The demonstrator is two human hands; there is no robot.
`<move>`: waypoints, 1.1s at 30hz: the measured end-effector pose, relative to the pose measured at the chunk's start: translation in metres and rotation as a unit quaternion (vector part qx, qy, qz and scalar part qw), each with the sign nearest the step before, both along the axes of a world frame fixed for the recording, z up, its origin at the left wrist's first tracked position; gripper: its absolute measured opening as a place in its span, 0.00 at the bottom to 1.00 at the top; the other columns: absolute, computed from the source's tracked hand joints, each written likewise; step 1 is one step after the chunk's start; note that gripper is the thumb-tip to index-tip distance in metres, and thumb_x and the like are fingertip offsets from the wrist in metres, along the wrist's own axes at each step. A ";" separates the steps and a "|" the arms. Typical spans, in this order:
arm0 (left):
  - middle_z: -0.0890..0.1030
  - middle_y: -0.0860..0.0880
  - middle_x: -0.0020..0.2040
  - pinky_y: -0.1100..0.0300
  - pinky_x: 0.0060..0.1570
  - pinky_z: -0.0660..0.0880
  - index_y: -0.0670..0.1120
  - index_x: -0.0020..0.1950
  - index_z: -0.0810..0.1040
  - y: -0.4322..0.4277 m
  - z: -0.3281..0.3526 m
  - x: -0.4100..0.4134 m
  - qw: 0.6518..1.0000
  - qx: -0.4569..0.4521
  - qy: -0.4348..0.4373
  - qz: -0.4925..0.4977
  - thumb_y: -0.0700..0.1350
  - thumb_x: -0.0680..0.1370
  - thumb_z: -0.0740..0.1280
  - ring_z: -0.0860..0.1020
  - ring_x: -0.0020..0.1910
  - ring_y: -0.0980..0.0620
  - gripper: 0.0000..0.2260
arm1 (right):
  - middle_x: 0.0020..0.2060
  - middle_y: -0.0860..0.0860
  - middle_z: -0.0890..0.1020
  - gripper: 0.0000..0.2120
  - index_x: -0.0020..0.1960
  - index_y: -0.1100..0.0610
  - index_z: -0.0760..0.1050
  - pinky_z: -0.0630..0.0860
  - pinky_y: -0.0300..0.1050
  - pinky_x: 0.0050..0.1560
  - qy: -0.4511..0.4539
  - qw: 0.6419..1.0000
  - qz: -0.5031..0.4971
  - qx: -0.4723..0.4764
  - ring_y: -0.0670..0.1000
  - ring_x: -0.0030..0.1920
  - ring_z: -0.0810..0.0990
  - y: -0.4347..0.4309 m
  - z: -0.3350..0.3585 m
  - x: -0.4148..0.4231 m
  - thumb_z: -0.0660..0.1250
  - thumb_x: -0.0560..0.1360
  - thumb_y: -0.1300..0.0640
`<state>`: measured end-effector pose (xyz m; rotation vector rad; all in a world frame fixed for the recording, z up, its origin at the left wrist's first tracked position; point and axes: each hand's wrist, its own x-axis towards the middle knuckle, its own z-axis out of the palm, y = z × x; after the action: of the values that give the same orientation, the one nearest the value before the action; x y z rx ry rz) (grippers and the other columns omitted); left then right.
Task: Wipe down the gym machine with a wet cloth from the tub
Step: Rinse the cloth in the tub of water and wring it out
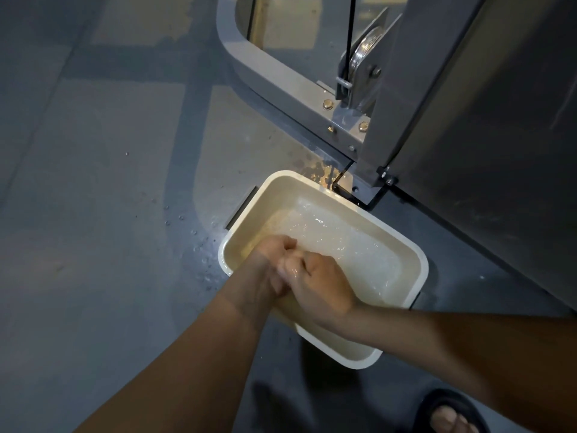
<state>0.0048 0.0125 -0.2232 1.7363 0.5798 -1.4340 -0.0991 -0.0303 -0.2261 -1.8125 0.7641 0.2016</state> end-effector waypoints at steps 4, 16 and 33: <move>0.74 0.49 0.22 0.66 0.23 0.70 0.42 0.38 0.70 0.002 0.013 -0.006 0.997 -0.042 -0.003 -0.064 0.41 0.85 0.57 0.74 0.24 0.51 0.16 | 0.38 0.56 0.85 0.18 0.42 0.54 0.81 0.76 0.47 0.40 -0.092 0.966 0.155 -0.184 0.59 0.39 0.83 -0.010 0.006 0.002 0.57 0.79 0.47; 0.77 0.39 0.37 0.52 0.41 0.78 0.40 0.46 0.78 -0.002 0.011 -0.002 0.994 -0.035 -0.099 -0.036 0.45 0.82 0.69 0.76 0.37 0.45 0.09 | 0.45 0.59 0.79 0.19 0.53 0.58 0.79 0.75 0.45 0.34 0.125 0.974 -0.095 0.164 0.58 0.41 0.78 -0.044 -0.030 0.017 0.57 0.76 0.46; 0.71 0.44 0.23 0.62 0.33 0.71 0.41 0.36 0.70 -0.009 0.006 -0.010 0.996 0.005 -0.069 -0.060 0.47 0.84 0.55 0.72 0.28 0.48 0.18 | 0.52 0.57 0.83 0.15 0.51 0.54 0.75 0.77 0.54 0.58 0.042 0.992 -0.104 0.065 0.59 0.55 0.81 -0.010 -0.010 0.008 0.54 0.85 0.47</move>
<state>-0.0048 0.0037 -0.2172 1.8894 0.4155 -1.3797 -0.0907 -0.0402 -0.2357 -1.5971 0.9702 0.1876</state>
